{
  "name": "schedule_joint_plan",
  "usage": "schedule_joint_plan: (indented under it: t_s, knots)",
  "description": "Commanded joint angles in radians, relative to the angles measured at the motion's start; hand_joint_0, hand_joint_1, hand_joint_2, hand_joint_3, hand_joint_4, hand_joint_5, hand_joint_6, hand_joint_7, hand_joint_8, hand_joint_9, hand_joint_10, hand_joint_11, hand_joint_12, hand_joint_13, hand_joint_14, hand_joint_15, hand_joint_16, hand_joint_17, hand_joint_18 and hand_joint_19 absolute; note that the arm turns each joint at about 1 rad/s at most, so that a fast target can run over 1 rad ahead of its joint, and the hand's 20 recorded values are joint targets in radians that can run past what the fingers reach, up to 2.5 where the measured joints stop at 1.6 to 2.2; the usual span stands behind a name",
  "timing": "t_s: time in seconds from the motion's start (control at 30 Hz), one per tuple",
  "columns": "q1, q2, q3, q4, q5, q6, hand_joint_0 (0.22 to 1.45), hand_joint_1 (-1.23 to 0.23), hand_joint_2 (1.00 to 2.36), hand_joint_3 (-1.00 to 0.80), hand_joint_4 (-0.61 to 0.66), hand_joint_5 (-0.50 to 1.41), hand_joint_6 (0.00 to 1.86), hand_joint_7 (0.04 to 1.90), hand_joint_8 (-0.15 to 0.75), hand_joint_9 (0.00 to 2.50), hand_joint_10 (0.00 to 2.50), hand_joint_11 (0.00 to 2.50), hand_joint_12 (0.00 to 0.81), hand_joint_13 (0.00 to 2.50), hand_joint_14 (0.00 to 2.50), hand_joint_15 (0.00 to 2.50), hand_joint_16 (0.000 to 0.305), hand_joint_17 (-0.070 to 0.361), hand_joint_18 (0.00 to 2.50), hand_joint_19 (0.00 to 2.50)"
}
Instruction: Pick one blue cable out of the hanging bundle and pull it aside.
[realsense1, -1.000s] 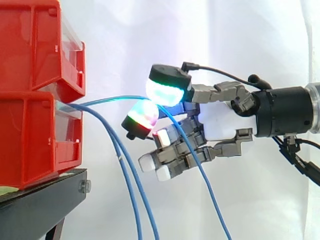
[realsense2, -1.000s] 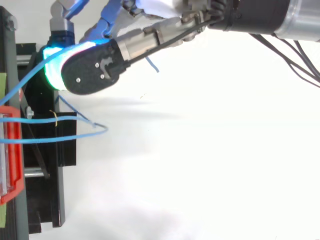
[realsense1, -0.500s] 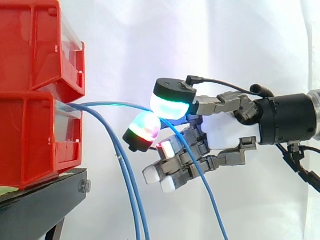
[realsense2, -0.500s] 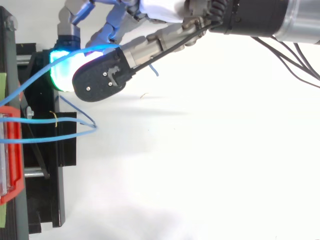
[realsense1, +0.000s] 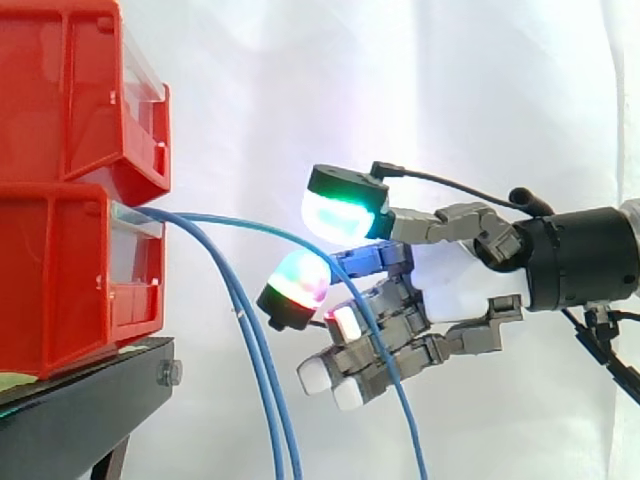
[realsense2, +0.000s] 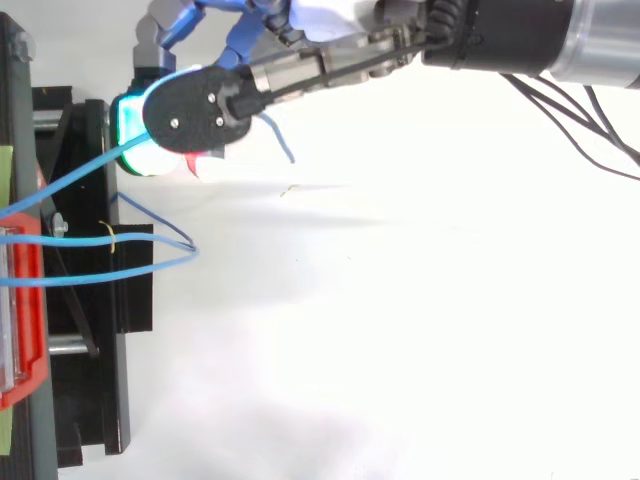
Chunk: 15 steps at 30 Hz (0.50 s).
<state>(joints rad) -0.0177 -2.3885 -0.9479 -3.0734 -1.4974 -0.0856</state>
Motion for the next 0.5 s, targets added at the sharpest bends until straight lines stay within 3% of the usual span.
schedule_joint_plan:
  t_s: [0.0, 0.2, 0.47]
  knots:
    - [-0.002, 0.0, 0.0, 0.001, -0.001, 0.001, 0.58, -0.5, 1.02, -0.29, 0.01, -0.11, 0.89, 0.93, 0.24, 1.07, 0.02, 0.66, 0.253, 0.74, 0.02, 0.45, 0.038, 0.086, 0.6, 0.47]
    - [-0.004, 0.0, 0.0, -0.004, 0.002, -0.002, 0.59, -0.67, 1.01, -0.14, 0.0, -0.09, 0.94, 0.87, 0.252, 1.1, 0.02, 0.68, 0.278, 0.81, 0.02, 0.43, 0.044, 0.1, 0.7, 0.41]
    - [0.005, 0.0, 0.001, -0.007, 0.005, -0.008, 0.61, -0.72, 1.01, -0.12, -0.01, -0.08, 0.93, 0.9, 0.257, 1.12, 0.02, 0.69, 0.276, 0.82, 0.02, 0.44, 0.044, 0.098, 0.72, 0.41]
